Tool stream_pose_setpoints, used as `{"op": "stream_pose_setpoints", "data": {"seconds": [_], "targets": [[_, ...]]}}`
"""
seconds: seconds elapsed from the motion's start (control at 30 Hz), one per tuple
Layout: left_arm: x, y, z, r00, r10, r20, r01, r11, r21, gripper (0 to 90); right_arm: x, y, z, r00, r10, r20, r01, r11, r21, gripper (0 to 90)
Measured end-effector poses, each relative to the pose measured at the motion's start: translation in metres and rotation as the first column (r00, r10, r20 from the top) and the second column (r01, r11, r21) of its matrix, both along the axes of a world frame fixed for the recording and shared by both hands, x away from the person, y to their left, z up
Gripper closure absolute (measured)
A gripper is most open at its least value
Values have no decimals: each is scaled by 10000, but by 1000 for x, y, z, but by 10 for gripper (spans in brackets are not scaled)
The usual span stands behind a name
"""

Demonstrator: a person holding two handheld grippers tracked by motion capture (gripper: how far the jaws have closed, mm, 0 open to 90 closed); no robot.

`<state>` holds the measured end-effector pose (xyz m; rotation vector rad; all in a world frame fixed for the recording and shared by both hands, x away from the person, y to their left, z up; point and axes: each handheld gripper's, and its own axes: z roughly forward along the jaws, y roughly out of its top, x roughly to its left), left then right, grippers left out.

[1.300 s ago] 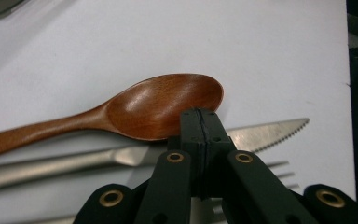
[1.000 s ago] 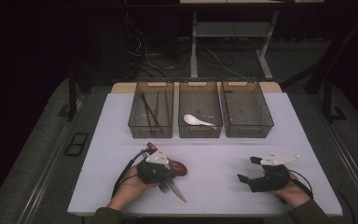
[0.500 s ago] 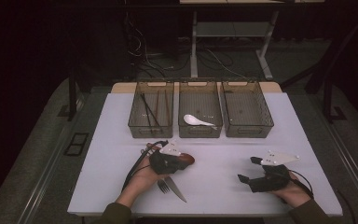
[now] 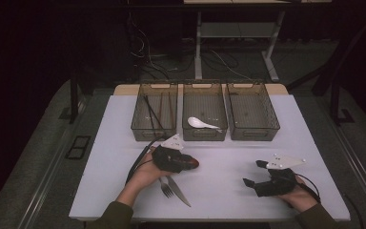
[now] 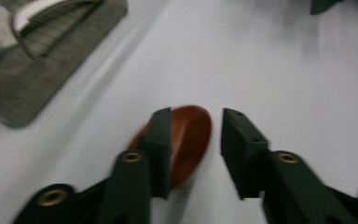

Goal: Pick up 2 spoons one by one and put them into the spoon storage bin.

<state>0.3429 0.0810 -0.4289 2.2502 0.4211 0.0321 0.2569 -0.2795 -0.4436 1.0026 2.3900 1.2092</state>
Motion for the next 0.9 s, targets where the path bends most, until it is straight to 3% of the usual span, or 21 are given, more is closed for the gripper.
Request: {"op": "stream_pose_setpoints", "data": {"seconds": [0.1, 0.27, 0.77, 0.9], "targets": [[9, -3, -1, 10000, -3, -26, 4, 9999, 154, 484, 0, -1, 0, 10000, -8, 9, 8, 10000, 16, 153], [18, -4, -8, 9995, 25, -303, -18, 9998, 210, 392, 0, -1, 0, 10000, -2, 11, 2, 10000, 5, 153], [19, -4, -17, 9992, 5, -408, 19, 9982, 600, 355, 0, 0, -1, 10000, 91, 35, -91, 9999, -119, 153], [18, -4, -17, 9993, -228, -302, 249, 9972, 700, 362, 0, -1, -1, 10000, 50, 29, -50, 9999, -135, 153]]}}
